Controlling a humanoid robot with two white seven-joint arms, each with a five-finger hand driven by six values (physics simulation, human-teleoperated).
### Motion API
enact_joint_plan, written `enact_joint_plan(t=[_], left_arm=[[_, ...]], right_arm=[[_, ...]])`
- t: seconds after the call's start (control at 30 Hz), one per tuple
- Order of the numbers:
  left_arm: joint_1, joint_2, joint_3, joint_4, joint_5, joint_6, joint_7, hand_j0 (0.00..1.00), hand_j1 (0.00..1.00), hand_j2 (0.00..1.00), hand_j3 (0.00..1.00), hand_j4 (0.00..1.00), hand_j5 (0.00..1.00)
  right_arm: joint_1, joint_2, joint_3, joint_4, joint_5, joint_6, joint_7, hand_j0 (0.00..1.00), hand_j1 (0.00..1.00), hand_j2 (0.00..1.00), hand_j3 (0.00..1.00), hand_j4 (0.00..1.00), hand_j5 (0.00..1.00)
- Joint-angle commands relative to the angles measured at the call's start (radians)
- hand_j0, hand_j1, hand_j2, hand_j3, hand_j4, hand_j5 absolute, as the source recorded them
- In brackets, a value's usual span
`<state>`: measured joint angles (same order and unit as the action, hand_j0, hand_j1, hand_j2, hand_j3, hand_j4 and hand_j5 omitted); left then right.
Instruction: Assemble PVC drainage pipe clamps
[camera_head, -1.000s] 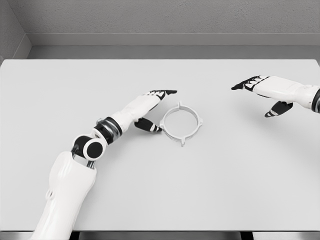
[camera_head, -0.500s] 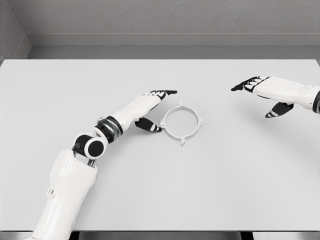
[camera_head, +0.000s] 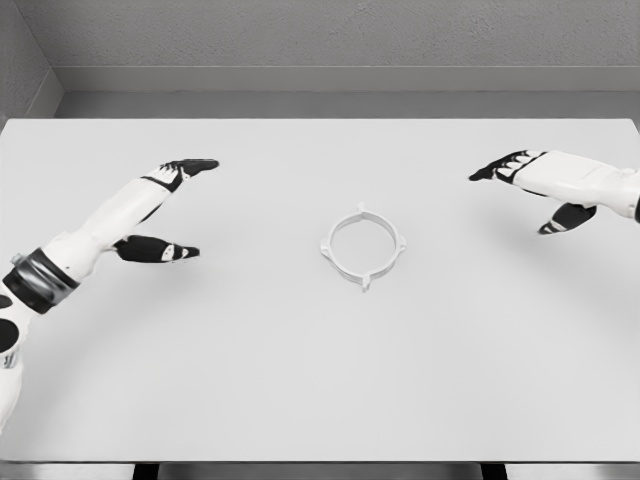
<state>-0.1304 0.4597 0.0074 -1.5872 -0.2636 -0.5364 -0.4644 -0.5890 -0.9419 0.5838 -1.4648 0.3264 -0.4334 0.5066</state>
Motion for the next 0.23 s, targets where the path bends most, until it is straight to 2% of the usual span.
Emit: enact_joint_plan(t=[0.0,0.07,0.1,0.2], left_arm=[[0.000,0.169,0.059,0.113,0.058,-0.074,0.000,1.00,1.00,1.00,1.00,1.00,1.00],[0.002,0.235,0.059,0.188,0.057,-0.074,-0.002,1.00,1.00,1.00,1.00,1.00,1.00],[-0.003,0.240,0.059,0.223,0.057,-0.074,-0.002,1.00,1.00,1.00,1.00,1.00,1.00],[0.002,0.260,0.059,0.233,0.024,-0.074,-0.004,1.00,1.00,1.00,1.00,1.00,1.00]], right_arm=[[0.000,-0.020,-0.001,-0.017,-0.004,0.001,0.003,1.00,1.00,1.00,1.00,1.00,1.00],[-0.002,-0.034,-0.001,-0.017,-0.001,0.001,0.004,1.00,1.00,1.00,1.00,1.00,1.00],[-0.003,-0.035,-0.001,-0.019,-0.001,0.001,0.004,1.00,1.00,1.00,1.00,1.00,1.00],[-0.005,-0.041,-0.005,-0.020,0.000,0.001,0.007,1.00,1.00,1.00,1.00,1.00,1.00]])
